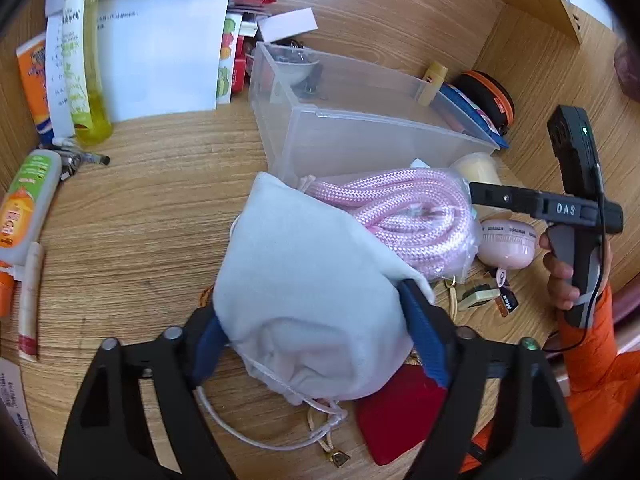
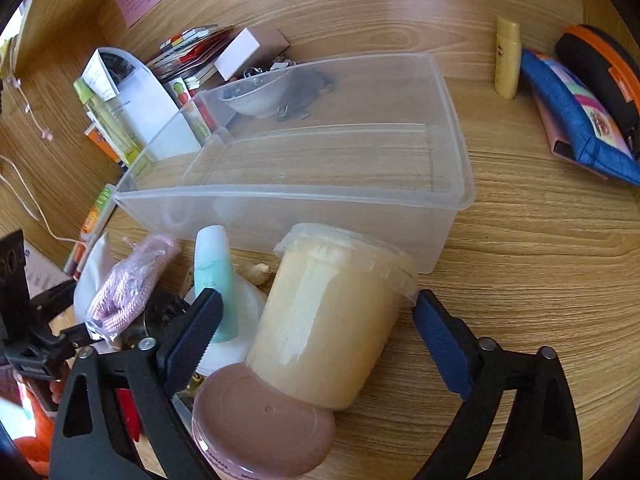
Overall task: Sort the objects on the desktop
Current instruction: 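Carry the beige tub with the right tool while the left tool carries the white bag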
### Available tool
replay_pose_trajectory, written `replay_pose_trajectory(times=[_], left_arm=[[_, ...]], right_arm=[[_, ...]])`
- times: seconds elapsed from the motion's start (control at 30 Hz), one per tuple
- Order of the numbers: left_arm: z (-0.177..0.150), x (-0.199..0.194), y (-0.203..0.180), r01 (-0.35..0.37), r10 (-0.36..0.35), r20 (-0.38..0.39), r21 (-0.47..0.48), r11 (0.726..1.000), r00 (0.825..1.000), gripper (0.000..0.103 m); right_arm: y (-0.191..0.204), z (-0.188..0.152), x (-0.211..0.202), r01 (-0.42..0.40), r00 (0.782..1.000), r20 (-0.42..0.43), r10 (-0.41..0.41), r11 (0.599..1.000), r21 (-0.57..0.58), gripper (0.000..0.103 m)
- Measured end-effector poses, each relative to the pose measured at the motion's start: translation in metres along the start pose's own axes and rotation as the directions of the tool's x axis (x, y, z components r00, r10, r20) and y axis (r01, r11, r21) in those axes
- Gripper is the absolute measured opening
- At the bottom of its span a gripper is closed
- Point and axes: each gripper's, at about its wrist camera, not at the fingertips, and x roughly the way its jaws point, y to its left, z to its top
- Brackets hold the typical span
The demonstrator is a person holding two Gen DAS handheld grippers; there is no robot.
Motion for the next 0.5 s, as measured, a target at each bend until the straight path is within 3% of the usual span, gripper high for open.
replay_pose_trajectory(times=[0.07, 0.1, 0.2, 0.27, 0.5], left_arm=[[0.0, -0.002, -0.002, -0.018, 0.018, 0.006, 0.003, 1.0, 1.0, 0.074], [0.0, -0.002, -0.002, -0.024, 0.024, 0.008, 0.005, 1.0, 1.0, 0.071], [-0.001, -0.008, -0.003, -0.063, 0.063, 0.024, 0.008, 0.998, 0.998, 0.065], [0.0, -0.012, -0.002, -0.084, 0.084, 0.036, 0.008, 0.996, 0.996, 0.053], [0.001, -0.024, 0.008, -0.146, 0.147, 0.063, -0.028, 0.989, 0.987, 0.044]], right_arm=[[-0.001, 0.002, 0.002, 0.02, 1.0, -0.013, -0.02, 1.0, -0.001, 0.074], [-0.001, 0.003, 0.004, 0.021, 1.0, -0.018, -0.021, 1.0, -0.009, 0.072], [-0.004, 0.003, 0.003, 0.002, 1.0, -0.02, -0.002, 1.0, -0.003, 0.067], [-0.004, 0.004, 0.001, 0.004, 1.0, -0.017, -0.005, 1.0, -0.012, 0.067], [0.001, -0.004, -0.003, 0.031, 0.999, 0.016, -0.03, 0.999, -0.032, 0.065]])
